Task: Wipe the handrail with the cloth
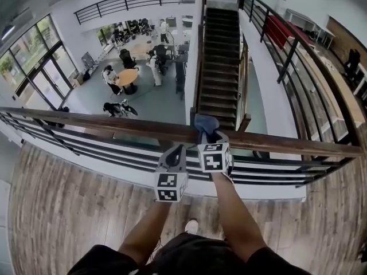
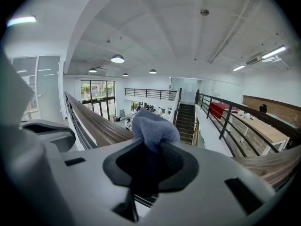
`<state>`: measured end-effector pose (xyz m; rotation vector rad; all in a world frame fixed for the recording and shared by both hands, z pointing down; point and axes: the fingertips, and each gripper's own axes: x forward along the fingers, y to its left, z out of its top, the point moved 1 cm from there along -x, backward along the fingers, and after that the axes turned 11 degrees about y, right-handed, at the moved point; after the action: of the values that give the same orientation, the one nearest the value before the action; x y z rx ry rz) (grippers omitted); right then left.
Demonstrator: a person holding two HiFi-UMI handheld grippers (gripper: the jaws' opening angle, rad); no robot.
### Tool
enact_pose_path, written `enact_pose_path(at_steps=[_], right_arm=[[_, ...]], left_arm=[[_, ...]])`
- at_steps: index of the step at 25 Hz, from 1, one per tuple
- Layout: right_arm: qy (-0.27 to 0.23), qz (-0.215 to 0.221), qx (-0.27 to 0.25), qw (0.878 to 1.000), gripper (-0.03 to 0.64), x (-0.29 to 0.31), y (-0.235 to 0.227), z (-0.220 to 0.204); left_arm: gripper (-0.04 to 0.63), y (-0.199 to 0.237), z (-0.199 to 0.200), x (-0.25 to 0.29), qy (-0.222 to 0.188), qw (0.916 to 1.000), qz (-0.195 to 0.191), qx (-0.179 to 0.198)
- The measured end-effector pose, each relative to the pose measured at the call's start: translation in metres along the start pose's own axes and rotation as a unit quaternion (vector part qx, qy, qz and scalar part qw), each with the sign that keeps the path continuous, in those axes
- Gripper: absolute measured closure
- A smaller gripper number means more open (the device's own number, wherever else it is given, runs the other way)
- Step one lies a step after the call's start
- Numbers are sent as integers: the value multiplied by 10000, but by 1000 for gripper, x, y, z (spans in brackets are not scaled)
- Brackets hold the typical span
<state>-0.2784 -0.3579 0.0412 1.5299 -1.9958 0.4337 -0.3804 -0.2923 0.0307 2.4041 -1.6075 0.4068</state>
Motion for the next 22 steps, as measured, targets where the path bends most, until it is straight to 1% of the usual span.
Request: enact_pose_path(at_steps=[3,7,10,16,19,22], right_arm=[[15,-25,6,10000,538,-8,-30,-11],[-46,-11,-26,10000,538,-21,-65,-24],[-46,-45,-25,10000,538,-32,-99,-36],[41,-213,-30,9998,537,-52,-183,-67],[-16,-283,-3,9996,537,-61,-226,-78],[37,-434,109,9990,537,-76,-268,-95]], left_arm=[[594,-26,4,12,122,9999,-34,-20],[594,-53,10,27,337,9993,114,-77],[594,-81,16,38,428,9988,177,-142],[594,-154,26,65,469,9985,101,-261],[594,-189,32,86,493,9985,153,-191],[594,-232,41,103,545,9984,16,-123]])
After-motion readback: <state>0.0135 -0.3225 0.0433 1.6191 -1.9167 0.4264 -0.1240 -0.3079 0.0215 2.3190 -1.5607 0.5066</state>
